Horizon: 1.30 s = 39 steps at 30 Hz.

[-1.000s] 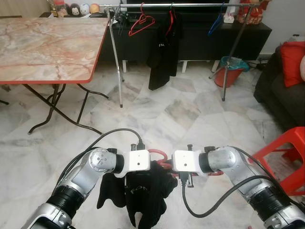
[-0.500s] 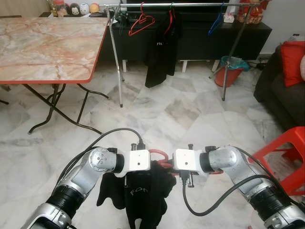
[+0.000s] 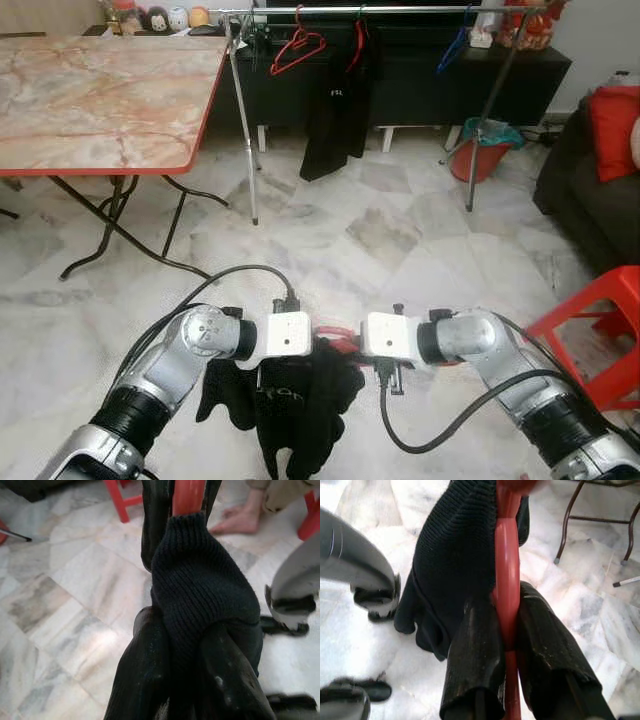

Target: Hang hanger

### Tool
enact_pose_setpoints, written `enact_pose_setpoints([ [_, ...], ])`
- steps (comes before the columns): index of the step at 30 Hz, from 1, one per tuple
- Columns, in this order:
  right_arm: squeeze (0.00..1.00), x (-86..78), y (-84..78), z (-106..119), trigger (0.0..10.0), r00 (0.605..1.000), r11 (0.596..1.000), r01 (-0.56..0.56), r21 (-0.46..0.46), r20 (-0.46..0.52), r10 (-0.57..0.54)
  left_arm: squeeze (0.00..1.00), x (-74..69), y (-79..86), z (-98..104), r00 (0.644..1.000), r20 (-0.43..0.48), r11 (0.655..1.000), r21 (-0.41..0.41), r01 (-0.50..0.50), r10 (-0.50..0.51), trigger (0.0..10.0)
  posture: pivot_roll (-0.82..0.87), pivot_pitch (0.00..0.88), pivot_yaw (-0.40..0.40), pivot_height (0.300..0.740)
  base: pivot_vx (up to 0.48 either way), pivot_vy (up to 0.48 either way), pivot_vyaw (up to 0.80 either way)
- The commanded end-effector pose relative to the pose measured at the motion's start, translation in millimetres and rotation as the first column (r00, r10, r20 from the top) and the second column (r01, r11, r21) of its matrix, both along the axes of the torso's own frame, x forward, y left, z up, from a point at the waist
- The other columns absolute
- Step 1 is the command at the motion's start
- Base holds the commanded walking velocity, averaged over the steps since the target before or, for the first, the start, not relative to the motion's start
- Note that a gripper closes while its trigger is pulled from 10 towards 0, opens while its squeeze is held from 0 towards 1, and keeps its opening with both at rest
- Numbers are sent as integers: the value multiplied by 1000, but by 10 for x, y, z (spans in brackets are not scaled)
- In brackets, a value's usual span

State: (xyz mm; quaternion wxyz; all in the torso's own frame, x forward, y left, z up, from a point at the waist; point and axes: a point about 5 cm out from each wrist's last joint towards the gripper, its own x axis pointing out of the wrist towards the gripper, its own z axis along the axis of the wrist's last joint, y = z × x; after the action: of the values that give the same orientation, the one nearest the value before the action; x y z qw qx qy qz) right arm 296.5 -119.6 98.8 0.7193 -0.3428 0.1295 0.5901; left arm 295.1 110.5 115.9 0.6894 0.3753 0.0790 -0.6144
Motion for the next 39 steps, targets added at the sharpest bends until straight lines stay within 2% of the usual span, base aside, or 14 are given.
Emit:
enact_pose_setpoints([
  [1, 0, 24, 29, 36, 0, 999, 999, 9, 31, 34, -10, 0, -10, -81, 112, 999, 5, 999, 2, 53, -53, 10000, 39, 57, -2, 740, 0, 0, 0],
  [12, 0, -8, 78, -4, 0, 1000, 998, 15, 63, 22, -16, 0, -34, -64, 158, 999, -6, 999, 19, 49, -48, 10000, 47, 73, 5, 740, 0, 0, 0],
  [13, 0, -7, 84, -8, 0, 1000, 998, 16, 64, 21, -17, 51, -23, -56, 165, 999, -14, 999, 17, 31, -30, 10000, 48, 73, 5, 740, 0, 0, 0],
  [14, 0, -9, 90, -11, 0, 1000, 998, 16, 66, 21, -17, 1000, -25, -56, 166, 999, -20, 999, 16, 32, -31, 10000, 48, 74, 6, 740, 0, 0, 0],
  [30, 0, -16, 125, -31, 0, 1000, 997, 16, 78, 13, -17, 1000, -37, -49, 195, 999, -40, 999, 16, 32, -32, 10000, 49, 78, 6, 740, 0, 0, 0],
  [33, 0, -11, 121, -28, 0, 1000, 997, 18, 78, 14, -19, 1000, -26, -11, 174, 999, -31, 998, 50, 23, -21, 10000, 49, 79, 6, 740, 0, 0, 0],
  [35, 0, -6, 118, -28, 0, 1000, 997, 19, 75, 14, -20, 1000, -1, 36, 133, 1000, -6, 995, 102, 10, -9, 10000, 47, 80, 5, 740, 0, 0, 0],
  [39, 0, 3, 114, -19, 0, 1000, 997, 19, 73, 16, -21, 1000, 19, 59, 126, 1000, 12, 993, 114, -7, 6, 10000, 47, 82, 5, 740, 0, 0, 0],
])
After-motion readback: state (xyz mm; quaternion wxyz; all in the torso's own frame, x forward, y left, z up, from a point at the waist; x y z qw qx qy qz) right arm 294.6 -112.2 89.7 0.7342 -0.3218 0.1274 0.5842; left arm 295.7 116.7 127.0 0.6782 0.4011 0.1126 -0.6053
